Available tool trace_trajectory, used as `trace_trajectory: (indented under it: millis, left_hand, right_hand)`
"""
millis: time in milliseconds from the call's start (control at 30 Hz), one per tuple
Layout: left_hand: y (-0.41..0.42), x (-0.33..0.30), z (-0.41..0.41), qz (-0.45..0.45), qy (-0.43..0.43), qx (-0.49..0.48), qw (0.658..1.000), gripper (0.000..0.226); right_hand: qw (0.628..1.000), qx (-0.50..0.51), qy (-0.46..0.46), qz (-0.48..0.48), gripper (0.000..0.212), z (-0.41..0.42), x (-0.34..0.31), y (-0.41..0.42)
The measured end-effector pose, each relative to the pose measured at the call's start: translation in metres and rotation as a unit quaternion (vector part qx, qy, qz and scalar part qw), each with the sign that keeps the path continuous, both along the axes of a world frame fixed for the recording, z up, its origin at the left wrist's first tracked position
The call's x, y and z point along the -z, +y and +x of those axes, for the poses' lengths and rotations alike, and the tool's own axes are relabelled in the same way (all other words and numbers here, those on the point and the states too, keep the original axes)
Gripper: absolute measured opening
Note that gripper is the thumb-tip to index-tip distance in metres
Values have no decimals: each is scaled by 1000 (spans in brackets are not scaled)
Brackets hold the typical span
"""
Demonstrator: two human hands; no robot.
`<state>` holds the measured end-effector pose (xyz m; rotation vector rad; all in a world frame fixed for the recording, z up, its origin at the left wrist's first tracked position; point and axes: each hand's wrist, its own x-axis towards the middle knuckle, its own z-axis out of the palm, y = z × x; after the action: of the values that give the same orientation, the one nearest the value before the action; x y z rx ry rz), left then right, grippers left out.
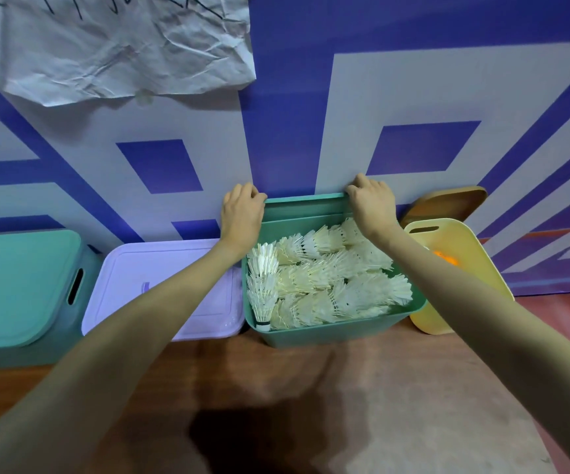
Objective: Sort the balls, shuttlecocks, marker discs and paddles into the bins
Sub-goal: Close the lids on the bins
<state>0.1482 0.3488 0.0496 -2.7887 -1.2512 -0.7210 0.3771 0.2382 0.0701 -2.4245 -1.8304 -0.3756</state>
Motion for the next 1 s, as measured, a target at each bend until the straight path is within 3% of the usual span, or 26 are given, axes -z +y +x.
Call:
trace_trajectory:
  millis: [300,500,700,800,900,1000]
  left_hand:
    - [-29,-64,-14,86,-149,-10,985,14]
    - [-84,-84,-44,83,-155,68,982,15]
    - [-130,-49,-77,-7,-109,103,989,20]
    - [-150,-22,-90,-6,-75,138,988,22]
    - [-161,3,-101,-41,-55,149,986,34]
    - [-164,25,-106,-36,-34,161,986,30]
  right_hand:
    - [972,-20,-55,226,27,-10,-54,-30]
    - [936,-49,-85,337,17,-17,-60,-82]
    - [950,-134,-45,279,5,-27,-30,-140]
    - [964,-163,8,210,15,-34,-2,-167]
    - [976,-168,6,137,38,-37,25,-188]
    - [979,-180,-25,94,33,-41,43,-202]
